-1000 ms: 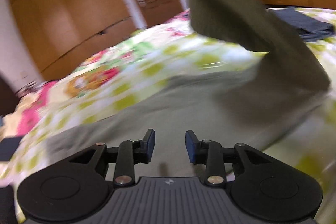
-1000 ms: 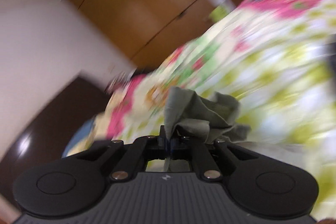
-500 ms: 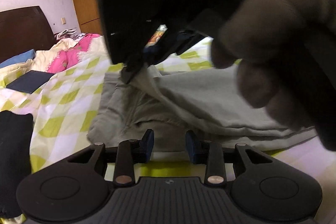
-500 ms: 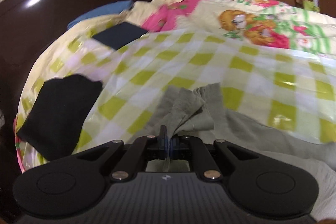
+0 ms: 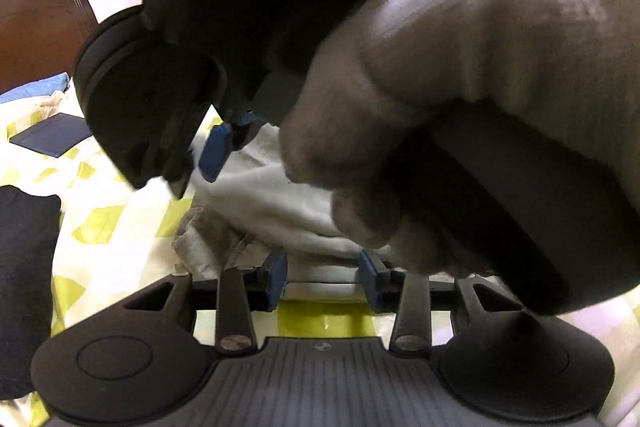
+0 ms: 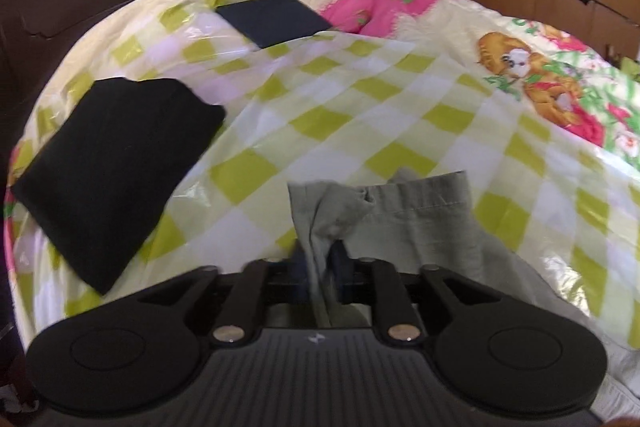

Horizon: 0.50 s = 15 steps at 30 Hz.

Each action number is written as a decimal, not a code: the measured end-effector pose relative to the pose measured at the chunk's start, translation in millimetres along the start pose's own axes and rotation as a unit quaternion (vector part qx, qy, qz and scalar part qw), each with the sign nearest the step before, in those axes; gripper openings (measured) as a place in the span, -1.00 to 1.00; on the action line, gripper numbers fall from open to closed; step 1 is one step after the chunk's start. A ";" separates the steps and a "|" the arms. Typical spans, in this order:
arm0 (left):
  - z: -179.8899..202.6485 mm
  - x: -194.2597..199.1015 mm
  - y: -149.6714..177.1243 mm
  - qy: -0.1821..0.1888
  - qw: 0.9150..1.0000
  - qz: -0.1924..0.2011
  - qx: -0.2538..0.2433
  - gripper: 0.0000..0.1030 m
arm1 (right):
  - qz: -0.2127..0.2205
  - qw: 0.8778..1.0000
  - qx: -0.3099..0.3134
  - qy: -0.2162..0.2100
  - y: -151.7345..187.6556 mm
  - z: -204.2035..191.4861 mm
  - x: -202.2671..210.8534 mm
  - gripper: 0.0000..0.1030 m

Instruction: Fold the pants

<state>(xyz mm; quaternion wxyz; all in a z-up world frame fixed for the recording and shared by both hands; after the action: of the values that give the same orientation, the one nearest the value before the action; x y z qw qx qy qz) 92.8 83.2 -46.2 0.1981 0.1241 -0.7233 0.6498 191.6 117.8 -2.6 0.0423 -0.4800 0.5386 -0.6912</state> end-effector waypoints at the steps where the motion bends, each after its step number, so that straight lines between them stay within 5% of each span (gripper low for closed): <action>1: -2.1 0.2 0.2 -0.001 1.000 0.000 -0.001 0.07 | 0.001 1.000 0.007 -0.003 1.5 -0.7 4.7 -0.33; 7: -7.9 8.1 1.0 -0.016 1.000 -0.003 0.000 0.12 | 0.017 0.999 -0.029 0.010 19.7 34.2 58.2 -0.16; 11: -2.9 21.9 -5.0 -0.028 0.999 0.018 -0.008 0.12 | 0.030 0.988 -0.101 0.108 58.2 107.6 124.2 -0.07; 15: 5.6 17.8 -13.0 -0.028 0.999 0.024 -0.020 0.13 | 0.006 0.956 -0.206 0.208 117.3 181.4 170.5 -0.03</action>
<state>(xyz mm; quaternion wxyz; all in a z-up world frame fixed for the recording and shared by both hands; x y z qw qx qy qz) 81.9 77.4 -27.1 0.1651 0.1209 -0.7437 0.6364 175.1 -156.9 3.2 -0.1656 -0.3208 0.6691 -0.6496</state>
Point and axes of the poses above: each gripper's, at about its wrist camera, not at the fingertips, and x roughly against the way its jaws point, z to its right, y to its underside, the point moved 4 cm from there along -x, roughly the way its jaws point, and after that the axes turned 7 degrees about z, right-handed, at the moved point
